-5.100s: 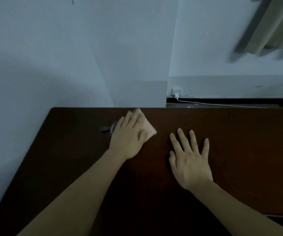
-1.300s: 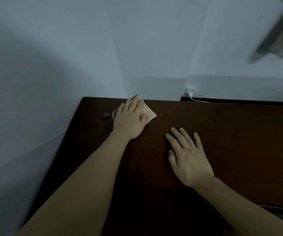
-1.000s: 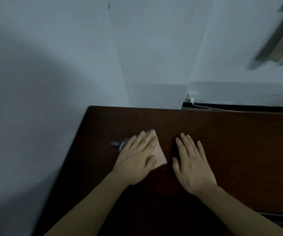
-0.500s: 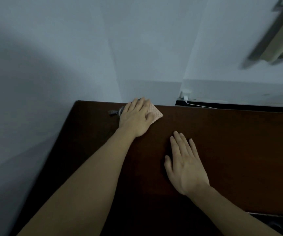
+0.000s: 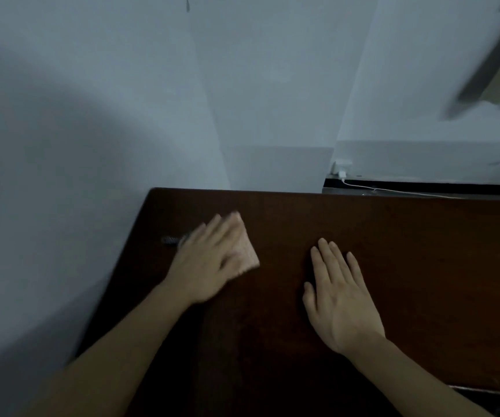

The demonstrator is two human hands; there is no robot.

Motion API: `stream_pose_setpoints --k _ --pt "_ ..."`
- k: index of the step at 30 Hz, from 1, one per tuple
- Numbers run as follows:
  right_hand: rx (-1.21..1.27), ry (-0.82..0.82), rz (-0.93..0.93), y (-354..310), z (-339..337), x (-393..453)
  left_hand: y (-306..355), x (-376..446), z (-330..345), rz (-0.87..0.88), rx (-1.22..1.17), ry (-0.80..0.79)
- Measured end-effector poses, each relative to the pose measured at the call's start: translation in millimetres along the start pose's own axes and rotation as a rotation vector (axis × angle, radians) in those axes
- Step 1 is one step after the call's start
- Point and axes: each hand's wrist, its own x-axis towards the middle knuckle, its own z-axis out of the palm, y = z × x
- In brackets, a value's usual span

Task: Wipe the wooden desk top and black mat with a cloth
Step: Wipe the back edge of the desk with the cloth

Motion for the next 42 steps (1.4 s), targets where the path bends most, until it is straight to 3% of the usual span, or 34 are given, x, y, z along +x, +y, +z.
stream_pose_setpoints --k 5,8,11,15,18,20,22,27,32,36,42 --pt "0.016 0.020 0.003 1 -2 1 -23 73 -1 -0.326 -0.056 0.070" --pt "0.033 0.003 -0.009 2 -1 3 -13 77 -3 -0.380 -0.094 0.080" --pt "0.023 -0.019 -0.011 0 -5 3 14 37 -2 -0.289 -0.071 0.053" --pt "-0.032 -0.068 0.031 -1 -9 4 44 -48 5 0.004 -0.081 -0.033" --pt "-0.049 -0.063 0.054 -6 -22 15 33 -81 3 0.215 -0.042 -0.111" --pt "0.023 -0.084 0.049 -17 -31 30 16 -75 -1 0.248 -0.045 -0.126" --pt "0.091 -0.099 -0.008 -32 -29 42 -3 -52 0 0.167 -0.042 -0.083" --pt "-0.018 -0.117 -0.037 -53 -1 47 -50 18 4 -0.261 -0.034 0.064" --pt "-0.020 -0.100 -0.043 -52 -4 46 -61 47 -4 -0.365 -0.097 0.054" --pt "-0.033 -0.107 -0.035 -53 -4 45 -39 15 -2 -0.272 -0.074 0.056" --pt "-0.051 -0.107 -0.030 -54 0 45 -12 -61 5 0.089 -0.050 -0.035"
